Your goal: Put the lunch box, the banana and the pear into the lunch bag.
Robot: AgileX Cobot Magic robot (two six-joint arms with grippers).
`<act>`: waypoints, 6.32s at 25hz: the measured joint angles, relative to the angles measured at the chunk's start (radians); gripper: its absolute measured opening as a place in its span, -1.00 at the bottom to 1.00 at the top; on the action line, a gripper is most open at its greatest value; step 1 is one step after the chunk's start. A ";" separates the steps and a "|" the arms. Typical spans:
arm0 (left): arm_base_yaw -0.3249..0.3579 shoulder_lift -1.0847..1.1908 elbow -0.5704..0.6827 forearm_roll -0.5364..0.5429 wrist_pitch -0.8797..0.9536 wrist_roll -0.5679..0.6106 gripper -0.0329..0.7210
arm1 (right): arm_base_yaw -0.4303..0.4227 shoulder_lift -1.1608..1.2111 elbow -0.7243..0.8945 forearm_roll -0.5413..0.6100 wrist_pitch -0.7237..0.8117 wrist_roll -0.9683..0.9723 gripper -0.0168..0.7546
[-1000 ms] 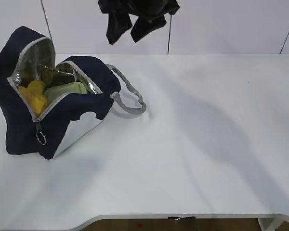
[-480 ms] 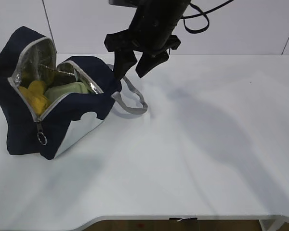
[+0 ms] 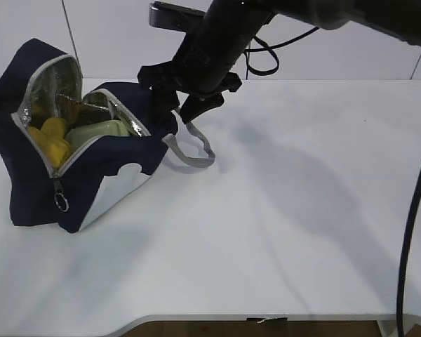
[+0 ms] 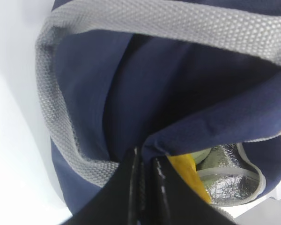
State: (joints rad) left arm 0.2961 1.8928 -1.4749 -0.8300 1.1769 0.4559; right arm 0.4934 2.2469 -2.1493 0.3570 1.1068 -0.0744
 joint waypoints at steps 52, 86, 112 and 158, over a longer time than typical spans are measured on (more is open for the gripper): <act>-0.450 0.000 0.000 -0.323 -0.067 0.013 -0.87 | 0.005 -0.267 0.065 -0.373 0.179 0.039 -0.94; -0.560 0.002 0.000 -0.333 -0.294 0.042 -0.87 | 0.003 -0.201 0.076 -0.463 0.156 0.100 -0.50; -0.575 0.002 0.000 -0.366 -0.265 0.044 -0.50 | 0.003 -0.499 0.076 -0.391 0.156 0.109 0.32; -0.454 -0.183 -0.195 0.485 0.054 -0.218 -0.10 | 0.003 -1.044 1.083 -0.311 -0.487 0.091 0.15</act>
State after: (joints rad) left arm -0.1583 1.7094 -1.6701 -0.3452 1.2312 0.2383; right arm 0.4961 1.2031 -1.0662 0.0455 0.6198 0.0166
